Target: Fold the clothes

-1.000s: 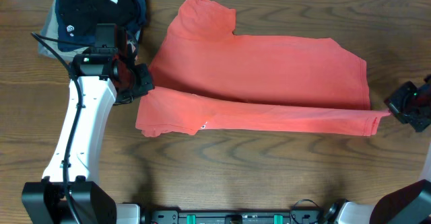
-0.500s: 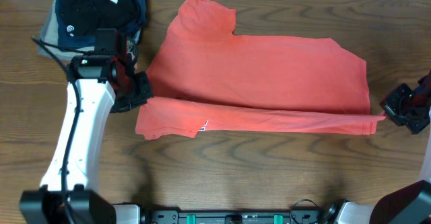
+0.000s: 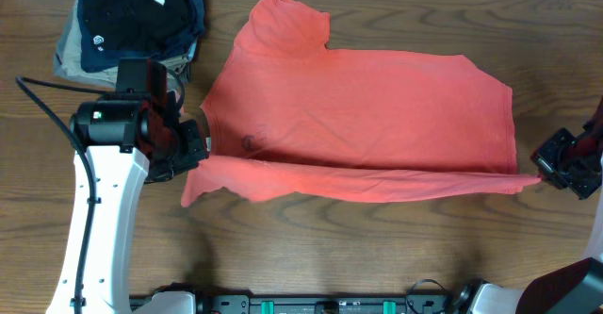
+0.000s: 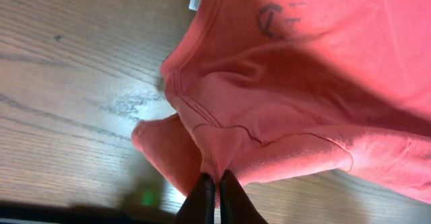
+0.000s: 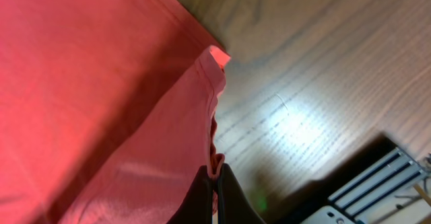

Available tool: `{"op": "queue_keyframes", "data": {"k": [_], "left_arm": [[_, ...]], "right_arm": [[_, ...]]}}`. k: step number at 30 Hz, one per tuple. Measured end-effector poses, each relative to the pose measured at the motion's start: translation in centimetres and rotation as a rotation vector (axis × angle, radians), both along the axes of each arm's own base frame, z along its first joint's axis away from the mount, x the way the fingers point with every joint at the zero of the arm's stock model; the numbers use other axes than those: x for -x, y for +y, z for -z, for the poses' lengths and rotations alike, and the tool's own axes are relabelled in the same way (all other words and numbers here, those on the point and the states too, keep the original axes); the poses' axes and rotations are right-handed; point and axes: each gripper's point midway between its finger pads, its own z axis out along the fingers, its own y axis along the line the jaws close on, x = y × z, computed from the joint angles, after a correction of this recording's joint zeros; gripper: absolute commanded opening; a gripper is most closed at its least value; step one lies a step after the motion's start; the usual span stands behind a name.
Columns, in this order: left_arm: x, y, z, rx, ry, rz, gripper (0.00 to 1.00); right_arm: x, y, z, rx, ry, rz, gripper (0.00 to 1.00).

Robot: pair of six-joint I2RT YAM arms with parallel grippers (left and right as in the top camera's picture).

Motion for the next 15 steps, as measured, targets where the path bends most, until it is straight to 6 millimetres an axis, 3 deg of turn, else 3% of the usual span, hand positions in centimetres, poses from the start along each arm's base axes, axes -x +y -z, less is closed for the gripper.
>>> {"op": "queue_keyframes", "data": {"k": [9,15], "left_arm": [[-0.5,0.0,0.1,0.000,-0.010,0.000,0.06],[-2.3,0.0,2.1,0.000,0.026,-0.001,0.06]], "right_arm": [[-0.4,-0.7,-0.1,0.036,-0.013,0.002,0.01],[-1.2,-1.2,-0.2,0.057,-0.047,0.007,0.01]]}}
